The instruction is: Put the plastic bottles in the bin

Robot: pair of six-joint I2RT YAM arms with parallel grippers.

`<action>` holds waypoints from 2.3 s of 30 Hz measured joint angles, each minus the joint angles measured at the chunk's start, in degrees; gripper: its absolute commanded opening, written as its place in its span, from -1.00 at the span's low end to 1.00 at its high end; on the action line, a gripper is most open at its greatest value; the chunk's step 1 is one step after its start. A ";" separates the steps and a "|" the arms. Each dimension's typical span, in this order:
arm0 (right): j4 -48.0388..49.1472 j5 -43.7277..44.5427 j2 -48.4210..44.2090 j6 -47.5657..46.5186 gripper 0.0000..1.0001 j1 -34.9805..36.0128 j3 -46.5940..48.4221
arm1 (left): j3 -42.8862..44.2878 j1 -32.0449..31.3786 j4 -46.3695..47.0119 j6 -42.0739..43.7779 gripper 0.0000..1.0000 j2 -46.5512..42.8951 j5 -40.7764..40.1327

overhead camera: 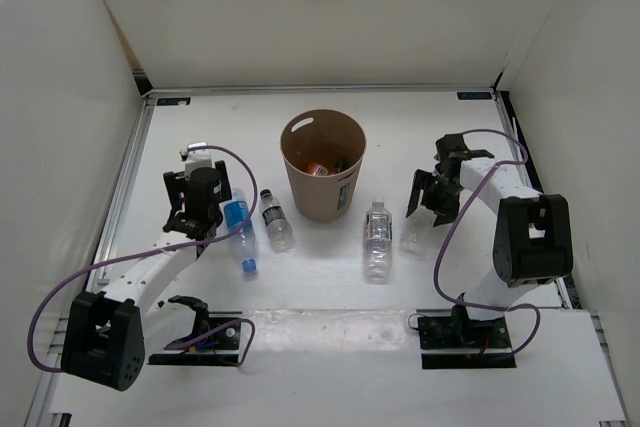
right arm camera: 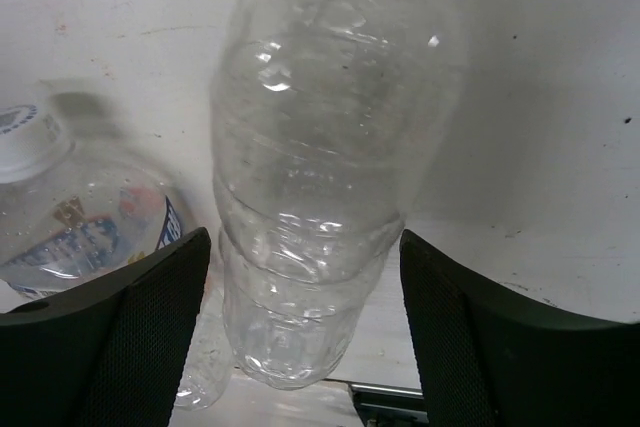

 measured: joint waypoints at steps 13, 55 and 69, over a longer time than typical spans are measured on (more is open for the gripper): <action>1.14 -4.63 -0.09 -1.92 -0.28 -4.33 0.13 | 0.00 0.00 -0.79 -0.68 1.00 0.02 -1.27; 6.84 40.11 -18.38 -0.90 -1.00 39.15 34.38 | 0.83 -0.50 -2.47 -0.94 1.00 0.02 -1.88; 11.30 44.68 -6.97 -5.81 -0.84 42.40 37.16 | 0.96 -0.74 -2.49 -0.94 1.00 0.02 -1.88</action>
